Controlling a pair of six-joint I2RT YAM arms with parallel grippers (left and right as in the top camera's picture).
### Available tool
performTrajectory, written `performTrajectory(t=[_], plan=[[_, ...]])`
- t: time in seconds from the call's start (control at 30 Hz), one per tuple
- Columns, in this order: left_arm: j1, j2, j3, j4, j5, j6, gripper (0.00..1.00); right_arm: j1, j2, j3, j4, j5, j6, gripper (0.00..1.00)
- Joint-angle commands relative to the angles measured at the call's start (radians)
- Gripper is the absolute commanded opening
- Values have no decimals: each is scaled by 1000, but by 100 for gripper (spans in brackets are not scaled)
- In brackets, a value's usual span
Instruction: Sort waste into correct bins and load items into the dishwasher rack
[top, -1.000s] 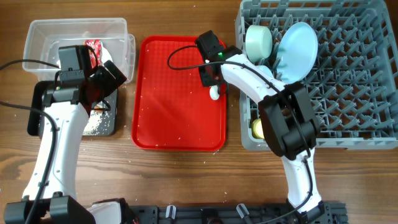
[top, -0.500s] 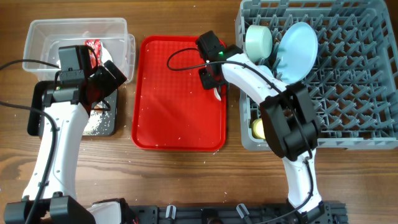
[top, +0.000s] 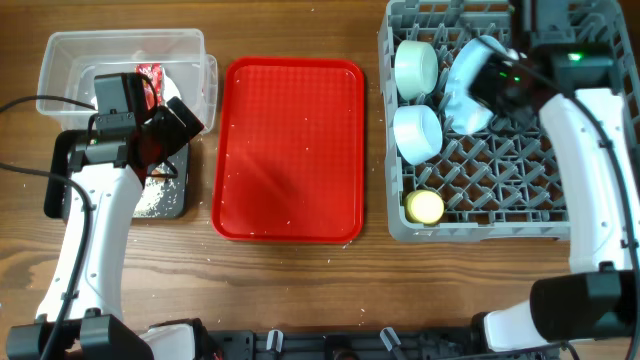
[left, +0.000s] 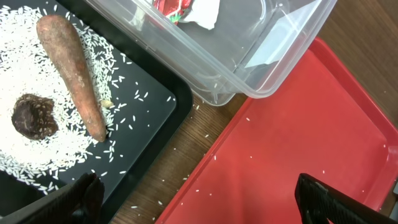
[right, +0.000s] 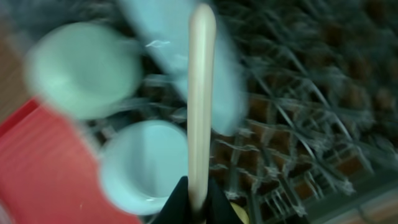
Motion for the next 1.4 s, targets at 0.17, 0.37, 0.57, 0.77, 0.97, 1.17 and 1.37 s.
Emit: performTrajectory(t=[0.17, 0.37, 0.57, 0.77, 0.97, 1.17, 1.37], plan=[[-6, -14, 12, 0, 8, 5, 100, -72, 11, -254, 26, 90, 555, 9], [-6, -14, 12, 0, 8, 5, 100, -72, -16, -290, 45, 72, 465, 100], [-6, -14, 12, 0, 8, 5, 100, -72, -256, -287, 82, -10, 231, 100], [-6, -14, 12, 0, 8, 5, 100, -17, -537, -287, 49, -243, -195, 100], [-6, -14, 12, 0, 8, 5, 100, -3, -642, -287, -84, -185, -259, 100], [-6, -14, 12, 0, 8, 5, 100, -3, -617, -288, -134, -175, -256, 100], [-6, -14, 12, 0, 8, 5, 100, -3, -553, -288, -140, -173, -261, 100]])
